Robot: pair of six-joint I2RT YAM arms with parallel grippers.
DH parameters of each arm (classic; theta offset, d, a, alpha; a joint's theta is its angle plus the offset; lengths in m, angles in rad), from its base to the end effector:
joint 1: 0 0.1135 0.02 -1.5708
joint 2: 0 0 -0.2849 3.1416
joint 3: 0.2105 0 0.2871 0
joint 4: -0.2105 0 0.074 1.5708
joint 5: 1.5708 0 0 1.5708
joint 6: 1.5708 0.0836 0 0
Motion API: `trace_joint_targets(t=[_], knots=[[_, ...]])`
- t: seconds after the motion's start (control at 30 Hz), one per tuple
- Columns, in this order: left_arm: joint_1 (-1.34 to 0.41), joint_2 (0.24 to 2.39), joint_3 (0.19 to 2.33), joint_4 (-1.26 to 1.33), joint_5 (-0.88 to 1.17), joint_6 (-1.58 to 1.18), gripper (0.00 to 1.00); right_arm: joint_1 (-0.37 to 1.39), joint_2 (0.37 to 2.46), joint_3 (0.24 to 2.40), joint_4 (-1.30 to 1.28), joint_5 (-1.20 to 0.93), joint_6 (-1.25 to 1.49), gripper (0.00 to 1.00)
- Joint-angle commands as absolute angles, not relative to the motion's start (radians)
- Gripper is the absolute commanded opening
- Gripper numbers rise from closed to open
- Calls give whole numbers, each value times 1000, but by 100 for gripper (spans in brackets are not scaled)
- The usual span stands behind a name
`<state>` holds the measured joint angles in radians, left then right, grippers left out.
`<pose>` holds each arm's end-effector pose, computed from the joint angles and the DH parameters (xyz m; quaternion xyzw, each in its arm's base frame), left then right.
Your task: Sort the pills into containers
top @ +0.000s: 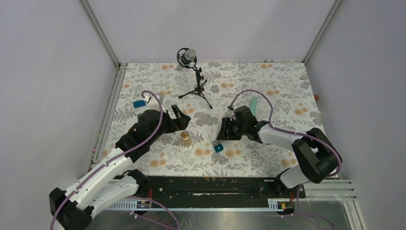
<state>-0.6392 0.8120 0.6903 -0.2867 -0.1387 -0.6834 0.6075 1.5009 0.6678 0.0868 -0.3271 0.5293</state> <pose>0.2106 -0.1422 0.2834 -0.0565 0.8328 -0.2907 0.4678 0.2686 0.2194 0.1263 -0.1005 0.9008 0.3385 0.2529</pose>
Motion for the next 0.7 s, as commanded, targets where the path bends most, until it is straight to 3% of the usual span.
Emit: trace_joint_targets(t=[0.0, 0.37, 0.67], knots=[[-632, 790, 756, -312, -237, -659, 99, 610, 1419, 742, -31, -169, 509, 60], [-631, 708, 813, -446, -439, -659, 99, 862, 1376, 992, -195, 92, 437, 81], [-632, 643, 786, -487, -537, -695, 99, 1085, 1664, 1269, -233, 180, 300, 83]])
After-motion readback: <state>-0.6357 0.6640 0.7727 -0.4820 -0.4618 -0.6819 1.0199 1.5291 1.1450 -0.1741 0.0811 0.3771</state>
